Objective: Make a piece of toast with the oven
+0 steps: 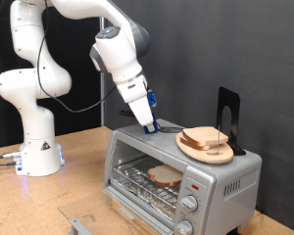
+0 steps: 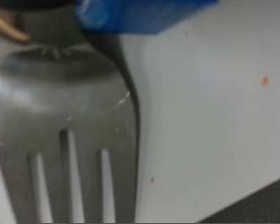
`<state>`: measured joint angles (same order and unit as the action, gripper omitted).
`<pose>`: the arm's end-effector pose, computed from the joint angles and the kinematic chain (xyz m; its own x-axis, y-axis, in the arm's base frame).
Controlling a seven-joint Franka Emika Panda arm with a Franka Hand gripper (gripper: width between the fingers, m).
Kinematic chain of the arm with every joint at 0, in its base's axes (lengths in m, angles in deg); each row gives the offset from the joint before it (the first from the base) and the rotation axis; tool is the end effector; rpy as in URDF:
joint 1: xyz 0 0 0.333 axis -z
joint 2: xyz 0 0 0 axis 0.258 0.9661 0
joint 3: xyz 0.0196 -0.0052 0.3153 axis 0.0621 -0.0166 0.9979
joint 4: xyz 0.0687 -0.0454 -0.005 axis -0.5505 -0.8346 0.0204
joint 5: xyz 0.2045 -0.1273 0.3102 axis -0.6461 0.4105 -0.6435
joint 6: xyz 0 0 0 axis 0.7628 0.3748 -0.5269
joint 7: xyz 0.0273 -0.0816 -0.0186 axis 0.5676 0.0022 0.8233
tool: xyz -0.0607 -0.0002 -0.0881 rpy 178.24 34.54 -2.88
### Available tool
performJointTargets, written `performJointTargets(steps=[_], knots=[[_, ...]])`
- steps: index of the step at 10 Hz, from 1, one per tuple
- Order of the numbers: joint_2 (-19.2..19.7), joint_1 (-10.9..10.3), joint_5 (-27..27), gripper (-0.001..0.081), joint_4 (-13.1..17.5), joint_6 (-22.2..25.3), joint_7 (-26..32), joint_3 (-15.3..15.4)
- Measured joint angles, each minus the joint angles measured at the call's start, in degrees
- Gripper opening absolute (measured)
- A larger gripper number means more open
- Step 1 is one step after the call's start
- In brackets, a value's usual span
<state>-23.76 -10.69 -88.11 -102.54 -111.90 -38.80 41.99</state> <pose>0.4025 0.1413 0.3788 0.9577 0.1661 0.2349 0.2484 -0.8893 -0.3840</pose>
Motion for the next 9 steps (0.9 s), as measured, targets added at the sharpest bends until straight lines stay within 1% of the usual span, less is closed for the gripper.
performJointTargets(steps=[1, 2, 3, 5, 6, 7, 8, 9], knots=[[-0.8, 0.0, -1.8, 0.0788, 0.0, -0.6, 1.8, -0.2], [-2.1, -0.1, -3.5, 0.0806, 0.0, -0.6, 3.4, -0.7], [-3.8, 0.0, -3.9, 0.0806, 0.0, 0.4, 4.0, -1.5], [-7.6, 0.1, -3.4, 0.0808, -0.4, 5.0, 4.1, -3.4], [-7.4, 0.1, -3.4, 0.0808, -0.4, 4.7, 4.1, -3.2], [-7.4, 0.1, -4.2, 0.0808, -1.0, 4.1, 5.5, -3.3], [-8.2, 0.1, -5.1, 0.0808, -2.7, 4.2, 8.2, -4.5], [-9.8, 0.1, -5.4, 0.0808, -4.9, 5.4, 10.5, -6.4]])
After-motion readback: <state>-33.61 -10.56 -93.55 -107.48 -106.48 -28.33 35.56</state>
